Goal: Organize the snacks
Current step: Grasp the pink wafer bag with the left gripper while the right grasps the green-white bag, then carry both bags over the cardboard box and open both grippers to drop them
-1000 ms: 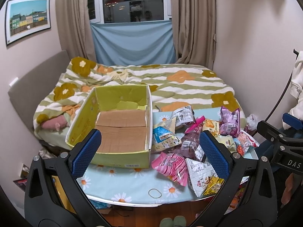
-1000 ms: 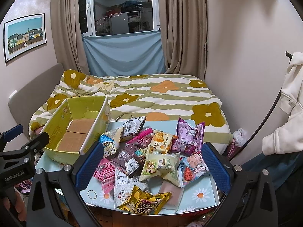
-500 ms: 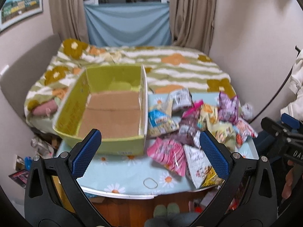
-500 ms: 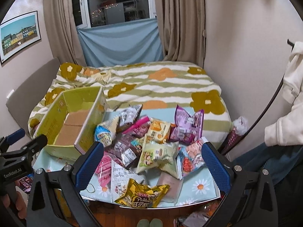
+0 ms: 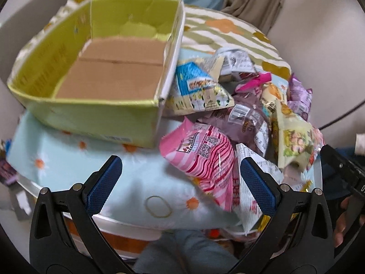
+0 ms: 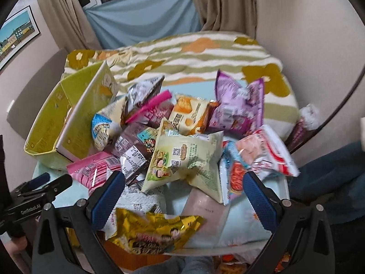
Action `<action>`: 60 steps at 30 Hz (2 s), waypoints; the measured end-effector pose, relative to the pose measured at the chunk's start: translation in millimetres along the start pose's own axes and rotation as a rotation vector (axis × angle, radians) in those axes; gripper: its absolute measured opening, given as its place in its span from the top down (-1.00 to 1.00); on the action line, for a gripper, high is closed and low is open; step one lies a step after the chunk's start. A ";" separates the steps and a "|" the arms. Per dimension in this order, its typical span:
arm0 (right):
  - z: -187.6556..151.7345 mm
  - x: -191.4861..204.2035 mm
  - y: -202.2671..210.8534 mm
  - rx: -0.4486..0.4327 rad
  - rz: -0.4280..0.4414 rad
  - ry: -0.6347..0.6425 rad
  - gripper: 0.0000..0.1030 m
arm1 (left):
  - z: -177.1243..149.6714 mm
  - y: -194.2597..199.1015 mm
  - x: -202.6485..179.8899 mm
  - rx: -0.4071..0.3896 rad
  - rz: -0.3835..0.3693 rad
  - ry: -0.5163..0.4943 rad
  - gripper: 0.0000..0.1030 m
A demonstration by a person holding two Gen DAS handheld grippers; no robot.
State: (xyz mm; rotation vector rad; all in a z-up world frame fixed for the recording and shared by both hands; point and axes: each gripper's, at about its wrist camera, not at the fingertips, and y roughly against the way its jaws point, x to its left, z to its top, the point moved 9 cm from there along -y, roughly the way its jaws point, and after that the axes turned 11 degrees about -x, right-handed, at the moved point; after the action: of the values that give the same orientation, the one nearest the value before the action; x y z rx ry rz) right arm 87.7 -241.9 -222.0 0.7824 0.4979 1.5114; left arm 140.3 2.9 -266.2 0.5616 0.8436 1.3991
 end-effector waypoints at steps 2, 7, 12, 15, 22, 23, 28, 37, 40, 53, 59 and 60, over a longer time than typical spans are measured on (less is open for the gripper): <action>-1.7 -4.2 -12.8 0.023 0.013 -0.008 -0.99 | -5.5 -13.5 -1.7 0.023 0.004 0.022 -1.00; -2.5 -13.0 -40.3 0.068 0.063 -0.052 -0.99 | -13.7 -38.9 -1.2 0.049 0.002 0.086 -0.94; -8.6 -13.1 -66.3 0.138 0.102 -0.074 -0.99 | -19.4 -53.0 -6.0 0.062 -0.038 0.136 -0.87; -11.7 -12.7 -77.7 0.175 0.126 -0.082 -0.99 | -23.2 -57.9 -10.8 0.071 -0.067 0.160 -0.69; -13.8 -3.9 -90.6 0.214 0.152 -0.053 -0.99 | -36.6 -72.1 -18.0 0.125 -0.089 0.197 -0.28; -13.7 -3.4 -90.9 0.214 0.153 -0.054 -0.99 | -36.0 -71.6 -19.4 0.121 -0.087 0.186 -0.24; -11.7 -6.2 -95.7 0.218 0.155 -0.078 -0.99 | -32.7 -70.0 -25.3 0.110 -0.068 0.125 -0.16; -8.8 -6.5 -90.4 0.195 0.134 -0.072 -0.60 | -28.9 -57.5 -41.2 0.065 -0.014 -0.044 -0.15; -7.8 -6.0 -86.1 0.180 0.127 -0.066 -0.51 | -26.5 -50.5 -45.6 0.047 -0.003 -0.091 -0.15; 11.8 -2.4 -58.0 0.096 0.129 -0.072 -0.45 | -1.9 0.1 -44.2 -0.058 0.022 -0.199 -0.15; 30.1 1.8 -41.0 0.053 0.148 -0.060 -0.45 | 29.8 21.7 -50.0 -0.127 0.025 -0.204 -0.15; 34.1 4.3 -39.1 0.046 0.152 -0.056 -0.45 | 37.1 24.6 -50.5 -0.135 0.022 -0.196 -0.15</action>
State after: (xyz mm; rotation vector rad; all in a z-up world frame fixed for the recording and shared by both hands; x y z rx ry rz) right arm 139.4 -238.4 -226.5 0.9128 0.4403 1.6185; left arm 156.1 -38.8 -215.7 0.5947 0.5836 1.3842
